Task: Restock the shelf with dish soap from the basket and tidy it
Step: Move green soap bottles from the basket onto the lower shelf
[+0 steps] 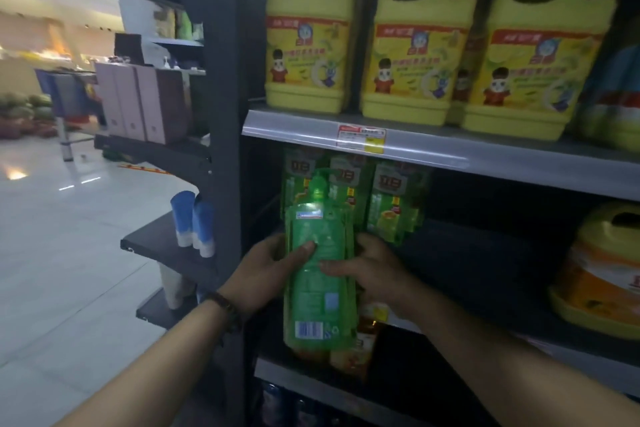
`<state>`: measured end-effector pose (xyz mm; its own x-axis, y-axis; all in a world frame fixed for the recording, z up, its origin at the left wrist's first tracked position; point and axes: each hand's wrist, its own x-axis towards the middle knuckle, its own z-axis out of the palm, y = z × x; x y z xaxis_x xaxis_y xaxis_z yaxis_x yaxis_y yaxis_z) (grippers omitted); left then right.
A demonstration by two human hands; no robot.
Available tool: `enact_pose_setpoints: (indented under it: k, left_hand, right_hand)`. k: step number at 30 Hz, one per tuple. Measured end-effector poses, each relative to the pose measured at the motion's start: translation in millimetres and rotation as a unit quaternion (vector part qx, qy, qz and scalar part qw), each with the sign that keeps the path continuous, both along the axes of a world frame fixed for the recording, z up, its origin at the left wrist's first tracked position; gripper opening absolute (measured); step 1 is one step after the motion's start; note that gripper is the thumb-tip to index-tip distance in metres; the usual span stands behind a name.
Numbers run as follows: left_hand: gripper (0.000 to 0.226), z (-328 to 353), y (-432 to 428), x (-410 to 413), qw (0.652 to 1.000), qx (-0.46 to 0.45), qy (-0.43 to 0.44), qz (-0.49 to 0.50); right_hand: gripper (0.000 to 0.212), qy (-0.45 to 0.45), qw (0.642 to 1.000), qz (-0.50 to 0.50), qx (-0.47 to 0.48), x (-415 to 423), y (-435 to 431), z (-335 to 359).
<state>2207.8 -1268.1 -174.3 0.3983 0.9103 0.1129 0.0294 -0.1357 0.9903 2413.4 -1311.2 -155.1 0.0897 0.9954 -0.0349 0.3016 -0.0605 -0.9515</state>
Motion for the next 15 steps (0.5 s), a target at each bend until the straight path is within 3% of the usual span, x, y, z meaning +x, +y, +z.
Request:
enact_pose_setpoints:
  k: [2,5,8,12,15]
  left_hand:
    - [0.053,-5,18,-8,0.998,0.035,0.013,0.049]
    - [0.034,-24,33,-17,0.985,0.116,0.066,0.112]
    - [0.043,-34,45,-16,0.956,0.217,0.129,0.150]
    - [0.068,-42,69,-5,0.941,0.241,0.192,0.137]
    - [0.078,-50,80,-2,0.931,0.261,0.216,0.133]
  right_hand:
    - [0.035,-0.009,1.000,-0.007,0.004,-2,24,14]
    - [0.035,-0.013,0.999,-0.017,0.029,-2,60,31]
    - [0.050,-0.031,0.997,-0.032,0.066,-7,100,30]
    - [0.076,-0.046,0.987,-0.078,0.132,-11,132,-4]
    - [0.076,-0.067,0.977,-0.086,0.183,-17,150,-22]
